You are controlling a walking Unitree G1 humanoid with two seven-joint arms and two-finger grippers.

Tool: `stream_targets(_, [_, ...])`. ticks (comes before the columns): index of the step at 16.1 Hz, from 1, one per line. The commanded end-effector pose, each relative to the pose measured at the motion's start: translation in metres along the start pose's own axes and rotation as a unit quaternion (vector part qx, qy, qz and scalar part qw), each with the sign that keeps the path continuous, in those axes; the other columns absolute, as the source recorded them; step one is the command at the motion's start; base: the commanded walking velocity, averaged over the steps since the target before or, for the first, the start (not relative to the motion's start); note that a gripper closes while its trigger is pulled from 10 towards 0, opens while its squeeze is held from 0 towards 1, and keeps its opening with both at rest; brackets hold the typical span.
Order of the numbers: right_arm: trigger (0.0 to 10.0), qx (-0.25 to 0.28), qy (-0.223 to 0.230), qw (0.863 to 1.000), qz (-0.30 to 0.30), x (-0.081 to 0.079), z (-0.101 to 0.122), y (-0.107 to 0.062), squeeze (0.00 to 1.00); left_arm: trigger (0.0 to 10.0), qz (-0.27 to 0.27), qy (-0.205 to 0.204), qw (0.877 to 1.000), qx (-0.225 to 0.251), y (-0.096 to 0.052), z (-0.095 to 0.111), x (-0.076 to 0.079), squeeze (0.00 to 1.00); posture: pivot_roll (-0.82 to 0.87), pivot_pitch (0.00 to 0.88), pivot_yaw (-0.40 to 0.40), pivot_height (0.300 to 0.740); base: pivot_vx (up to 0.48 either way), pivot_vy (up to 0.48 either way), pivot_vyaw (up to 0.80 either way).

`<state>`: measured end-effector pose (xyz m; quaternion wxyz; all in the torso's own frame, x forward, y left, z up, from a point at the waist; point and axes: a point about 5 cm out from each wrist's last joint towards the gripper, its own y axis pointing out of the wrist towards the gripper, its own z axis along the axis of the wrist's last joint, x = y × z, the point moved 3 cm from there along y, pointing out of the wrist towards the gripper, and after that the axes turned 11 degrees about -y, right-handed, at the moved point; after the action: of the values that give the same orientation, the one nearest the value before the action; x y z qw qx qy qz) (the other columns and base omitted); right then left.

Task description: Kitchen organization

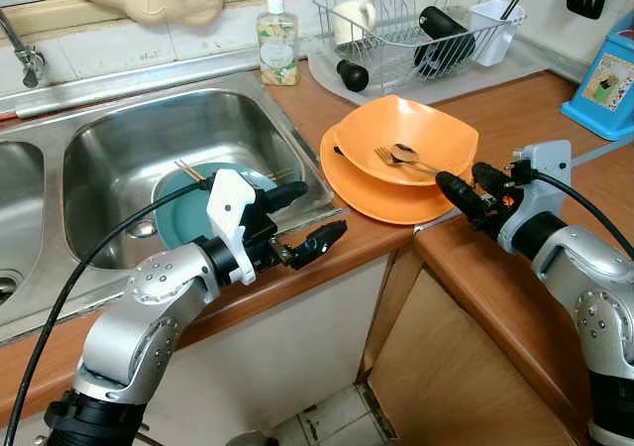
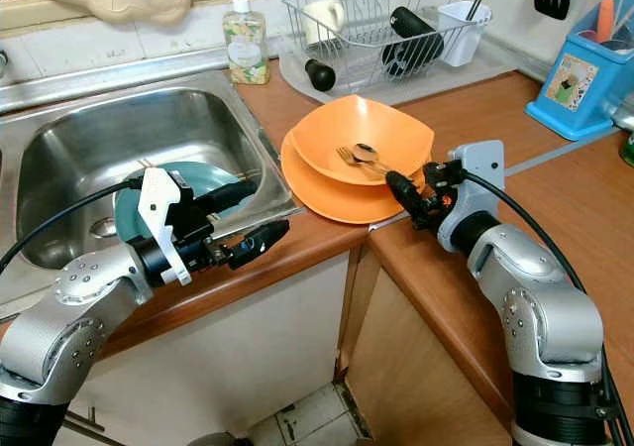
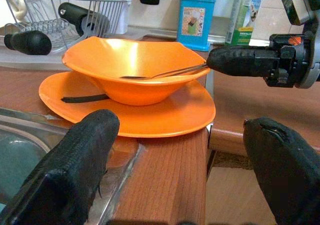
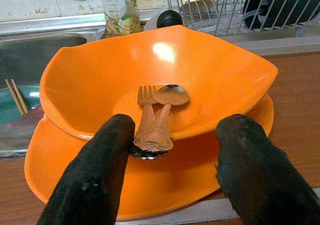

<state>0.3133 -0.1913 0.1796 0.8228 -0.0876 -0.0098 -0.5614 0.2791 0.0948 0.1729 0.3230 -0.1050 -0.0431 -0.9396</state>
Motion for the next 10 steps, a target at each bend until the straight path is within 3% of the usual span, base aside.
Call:
stream_targets(1, [0.0, 0.01, -0.006, 1.0, 0.007, -0.001, 0.006, 0.003, 0.0, 10.0, -0.006, 0.003, 1.0, -0.003, 0.0, 0.0, 0.002, 0.0, -0.15, 0.0, 0.027, 0.74, 0.0, 0.0, 0.0])
stream_targets(10, [0.0, 0.028, -0.005, 0.999, 0.018, -0.004, 0.015, 0.003, 0.0, 10.0, -0.041, -0.016, 0.999, -0.02, -0.002, -0.004, 0.012, 0.0, -0.15, 0.0, 0.022, 0.74, 0.0, 0.0, 0.0])
